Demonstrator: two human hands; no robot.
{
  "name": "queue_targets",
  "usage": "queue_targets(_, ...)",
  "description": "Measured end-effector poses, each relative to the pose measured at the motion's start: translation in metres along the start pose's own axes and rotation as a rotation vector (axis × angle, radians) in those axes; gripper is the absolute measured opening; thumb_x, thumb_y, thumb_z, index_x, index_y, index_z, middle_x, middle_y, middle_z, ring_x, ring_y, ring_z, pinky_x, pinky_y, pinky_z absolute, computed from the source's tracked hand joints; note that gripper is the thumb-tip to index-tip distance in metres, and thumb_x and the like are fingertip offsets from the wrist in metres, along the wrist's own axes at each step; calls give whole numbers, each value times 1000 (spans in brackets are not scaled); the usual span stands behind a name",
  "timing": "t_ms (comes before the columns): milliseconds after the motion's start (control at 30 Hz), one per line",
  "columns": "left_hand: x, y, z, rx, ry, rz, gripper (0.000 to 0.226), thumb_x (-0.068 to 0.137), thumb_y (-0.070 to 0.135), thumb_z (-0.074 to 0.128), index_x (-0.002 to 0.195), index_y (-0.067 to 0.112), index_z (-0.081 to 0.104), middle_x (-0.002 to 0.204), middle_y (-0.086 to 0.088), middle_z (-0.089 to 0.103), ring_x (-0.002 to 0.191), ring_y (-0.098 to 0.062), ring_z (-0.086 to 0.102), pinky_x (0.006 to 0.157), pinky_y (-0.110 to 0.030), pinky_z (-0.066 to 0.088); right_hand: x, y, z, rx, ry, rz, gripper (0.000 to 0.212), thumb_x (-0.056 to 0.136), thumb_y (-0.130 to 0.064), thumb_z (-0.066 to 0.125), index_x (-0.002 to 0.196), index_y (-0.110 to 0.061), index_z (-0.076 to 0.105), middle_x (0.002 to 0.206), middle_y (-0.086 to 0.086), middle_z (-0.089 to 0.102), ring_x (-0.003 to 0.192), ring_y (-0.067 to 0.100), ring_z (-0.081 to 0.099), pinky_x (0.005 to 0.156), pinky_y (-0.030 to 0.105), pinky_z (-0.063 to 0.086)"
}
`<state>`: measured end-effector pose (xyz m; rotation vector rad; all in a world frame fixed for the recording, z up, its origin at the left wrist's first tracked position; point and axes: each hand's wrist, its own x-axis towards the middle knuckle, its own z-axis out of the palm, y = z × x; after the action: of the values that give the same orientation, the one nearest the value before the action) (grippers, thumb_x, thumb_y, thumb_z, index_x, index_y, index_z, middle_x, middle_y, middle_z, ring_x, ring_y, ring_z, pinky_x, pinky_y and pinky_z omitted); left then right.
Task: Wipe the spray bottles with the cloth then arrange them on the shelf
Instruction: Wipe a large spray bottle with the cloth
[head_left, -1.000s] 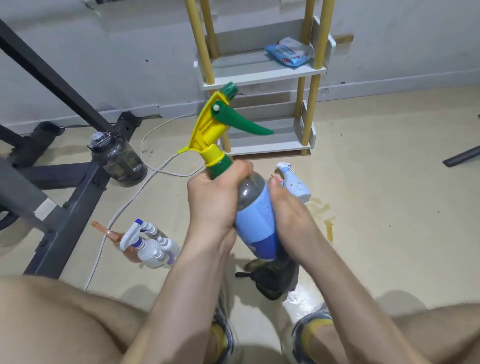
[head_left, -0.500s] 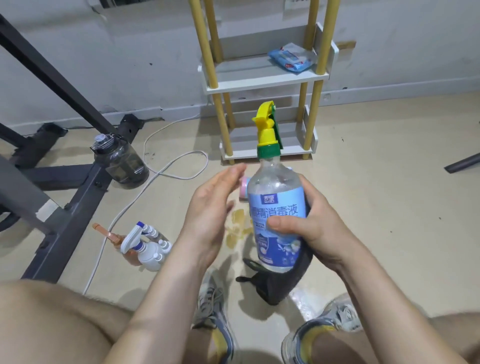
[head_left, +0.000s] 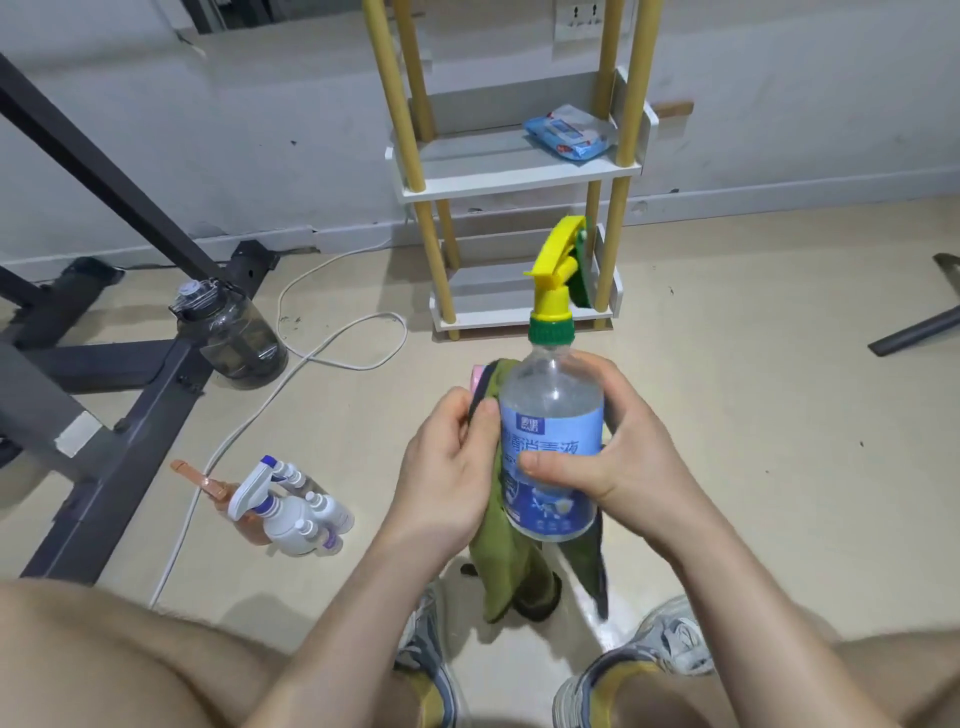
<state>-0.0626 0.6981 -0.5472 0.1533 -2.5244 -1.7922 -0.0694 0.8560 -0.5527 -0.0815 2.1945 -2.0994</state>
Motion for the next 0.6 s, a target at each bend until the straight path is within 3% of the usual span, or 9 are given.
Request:
queue_targets(67, -2, 17, 4, -280, 6, -51, 34, 94, 36, 53, 72, 11, 45, 65, -3, 45, 62, -17, 41, 60, -35, 38, 0, 9, 5, -167, 94, -32, 78, 54, -25, 91, 120, -36, 50, 106, -16, 67, 93, 2, 65, 78, 24, 55)
queue_targets(133, 5, 35, 0, -678, -37, -116, 22, 96, 15, 51, 75, 8, 48, 64, -8, 47, 58, -19, 48, 57, -31, 47, -1, 15, 9, -303, 113, -34, 76, 55, -29, 89, 119, -35, 48, 101, -15, 65, 87, 2, 61, 69, 21, 51)
queue_targets(200, 15, 50, -16, -893, -175, -85, 17, 87, -4, 44, 85, 6, 57, 72, -9, 60, 67, -20, 61, 72, -41, 59, -1, 19, 9, -368, 138, -18, 79, 53, -38, 83, 123, -32, 47, 103, -13, 63, 85, 0, 58, 63, 13, 44)
queue_targets(267, 19, 54, -23, -849, -242, -23, 32, 84, -17, 42, 96, 3, 64, 88, -11, 68, 78, -23, 66, 82, -47, 58, -2, 18, 10, -386, 172, -15, 84, 54, -40, 83, 128, -30, 46, 110, -10, 63, 89, 5, 58, 64, 13, 43)
queue_targets(367, 15, 46, -13, -510, -72, 76, 26, 83, -17, 60, 99, 3, 64, 83, -5, 70, 66, -12, 64, 59, -26, 56, -3, 9, 17, -554, 212, -95, 88, 55, -38, 79, 134, -26, 43, 119, -3, 59, 103, 22, 55, 80, 36, 50)
queue_targets(467, 17, 28, -6, -220, 82, 129, 22, 79, 4, 75, 97, 10, 63, 72, 3, 66, 58, -10, 55, 58, -28, 48, -9, 5, 30, -728, 279, -165, 88, 57, -31, 77, 137, -16, 44, 122, 3, 58, 111, 31, 53, 86, 45, 49)
queue_targets(533, 21, 23, -6, -24, 137, 104, 28, 76, 27, 78, 98, 18, 63, 75, 11, 67, 62, -5, 57, 63, -27, 50, -15, 5, 40, -790, 384, -226, 86, 53, -26, 76, 133, -10, 47, 115, 7, 60, 104, 36, 57, 78, 46, 51)
queue_targets(600, 21, 25, -3, -139, 86, 11, 31, 77, 34, 76, 101, 17, 65, 87, 9, 73, 75, -3, 66, 70, -26, 54, -20, 7, 51, -897, 468, -294, 88, 46, -24, 78, 128, -7, 50, 109, 8, 62, 95, 37, 60, 69, 45, 51)
